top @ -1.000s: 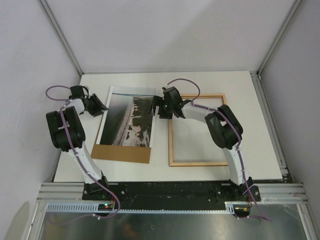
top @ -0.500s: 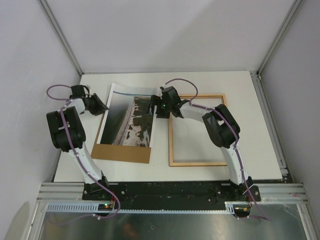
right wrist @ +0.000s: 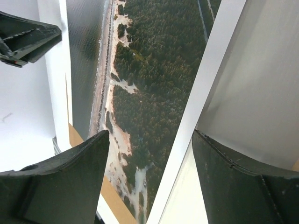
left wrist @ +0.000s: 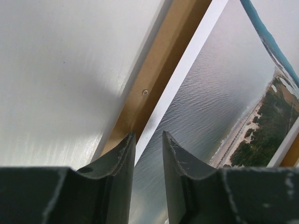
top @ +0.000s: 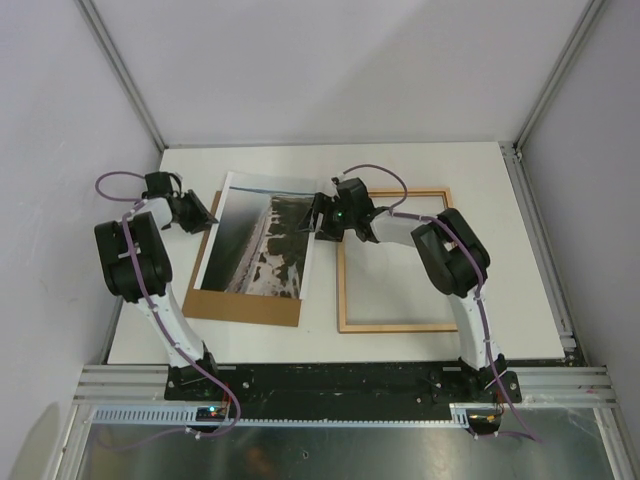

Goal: Put the photo into the frame

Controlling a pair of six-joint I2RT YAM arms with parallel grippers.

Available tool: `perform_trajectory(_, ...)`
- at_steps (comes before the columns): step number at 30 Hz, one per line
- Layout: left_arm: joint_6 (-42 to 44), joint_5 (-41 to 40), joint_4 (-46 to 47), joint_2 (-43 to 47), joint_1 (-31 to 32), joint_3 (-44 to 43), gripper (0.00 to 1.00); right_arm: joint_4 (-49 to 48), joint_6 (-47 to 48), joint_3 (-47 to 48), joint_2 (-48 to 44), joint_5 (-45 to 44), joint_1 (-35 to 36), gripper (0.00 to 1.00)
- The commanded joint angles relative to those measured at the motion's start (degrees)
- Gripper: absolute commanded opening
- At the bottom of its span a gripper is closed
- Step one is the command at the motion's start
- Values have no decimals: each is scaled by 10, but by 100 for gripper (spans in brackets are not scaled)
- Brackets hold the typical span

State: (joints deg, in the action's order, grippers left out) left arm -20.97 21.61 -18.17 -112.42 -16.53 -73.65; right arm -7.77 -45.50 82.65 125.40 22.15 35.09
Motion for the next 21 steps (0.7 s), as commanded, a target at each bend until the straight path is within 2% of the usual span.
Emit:
perform_trajectory(1,-2,-14,-4,-7,6,8,34,-44,-23,-12,-55,25,-2,75)
perform_trajectory(5,-3,-22,-7,-10,6,9,33,-56,-32,-20,-66,33,-4,69)
perform_trajectory(12,-5,-24,-9,-15,9,10,33,-97,-60,-25,-45,60,-5,53)
perform_trajectory(21,-4,-23,-9,-16,12,12,33,-108,-67,-22,-12,60,-5,49)
